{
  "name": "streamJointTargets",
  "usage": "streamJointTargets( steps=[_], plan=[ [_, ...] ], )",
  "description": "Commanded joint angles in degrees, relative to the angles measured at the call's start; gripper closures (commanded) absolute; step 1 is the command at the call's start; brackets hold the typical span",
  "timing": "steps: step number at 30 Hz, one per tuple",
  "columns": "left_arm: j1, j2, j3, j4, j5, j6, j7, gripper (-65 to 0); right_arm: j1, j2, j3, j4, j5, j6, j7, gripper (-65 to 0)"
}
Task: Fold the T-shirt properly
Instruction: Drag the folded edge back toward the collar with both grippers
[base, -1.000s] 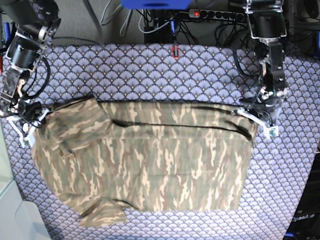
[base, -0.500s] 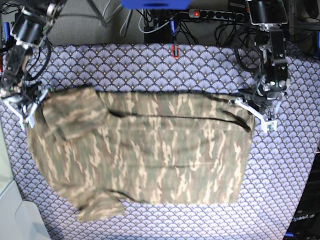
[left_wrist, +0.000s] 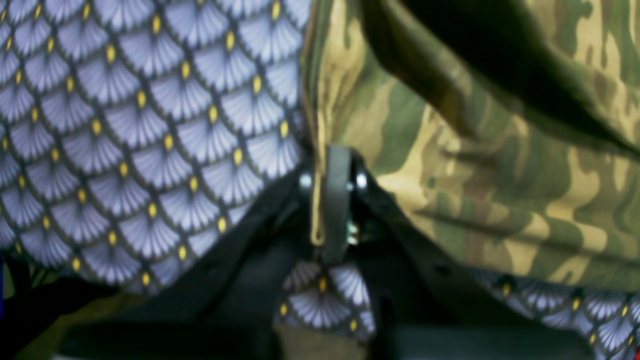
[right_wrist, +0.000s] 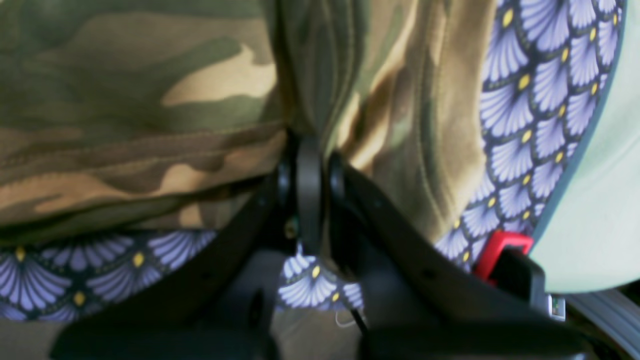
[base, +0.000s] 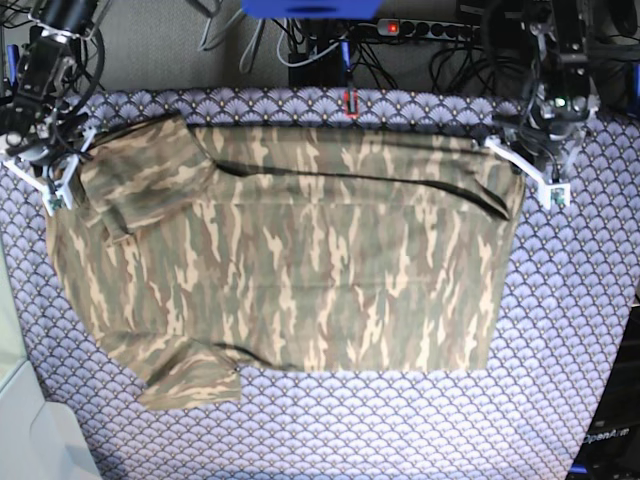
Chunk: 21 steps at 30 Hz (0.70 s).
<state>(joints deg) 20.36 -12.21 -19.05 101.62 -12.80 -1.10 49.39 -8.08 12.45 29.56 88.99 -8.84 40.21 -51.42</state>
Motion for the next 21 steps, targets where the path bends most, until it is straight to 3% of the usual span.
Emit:
streamJointTargets(
  steps=[1,19,21],
  plan=[
    [0.61,-0.67,-0.6,1.45,0.97,0.71,-1.08,-0.6,-1.02,0.08,0.28,0.99,-0.87,-0.21,-1.9,0.0],
    [3.95,-0.67,-1.22,1.19,0.97,0.71,-1.34,-1.0,-5.42,-1.41,0.37,6.88,-0.87,-0.21,-2.25,0.0],
    [4.12,-0.67,-1.22,1.1,1.15,0.71,-1.43,-3.4,-5.42,-1.41,0.37,6.88,-0.87,-0.21,-2.25,-0.2]
  ],
)
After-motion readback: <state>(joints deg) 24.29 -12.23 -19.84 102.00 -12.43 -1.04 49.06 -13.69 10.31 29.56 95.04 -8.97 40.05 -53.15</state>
